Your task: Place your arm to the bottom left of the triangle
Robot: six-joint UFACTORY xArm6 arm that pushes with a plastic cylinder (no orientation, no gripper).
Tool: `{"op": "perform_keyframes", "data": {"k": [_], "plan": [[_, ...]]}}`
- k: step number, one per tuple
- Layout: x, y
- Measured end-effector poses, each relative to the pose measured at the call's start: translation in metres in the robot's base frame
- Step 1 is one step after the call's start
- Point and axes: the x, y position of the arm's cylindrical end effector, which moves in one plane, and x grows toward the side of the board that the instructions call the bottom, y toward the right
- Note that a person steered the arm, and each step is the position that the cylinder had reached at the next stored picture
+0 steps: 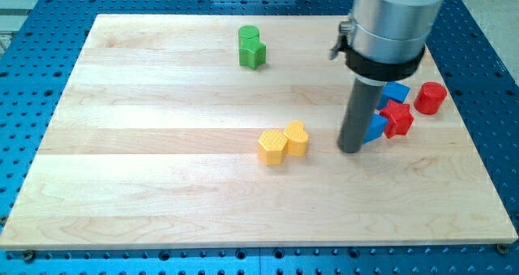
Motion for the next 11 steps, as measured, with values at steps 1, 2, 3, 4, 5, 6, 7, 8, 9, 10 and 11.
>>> {"op": "perform_keyframes", "data": {"k": [1,2,3,4,5,6,7,8,9,10,11], "plan": [[-0.017,0.029],[0.006,0.033],[0.027,0.013],[0.027,0.007],[0.027,0.008],[0.022,0.009],[0.009,0.011],[0.009,0.009],[0.011,0.001],[-0.04,0.005],[-0.126,0.004]]}}
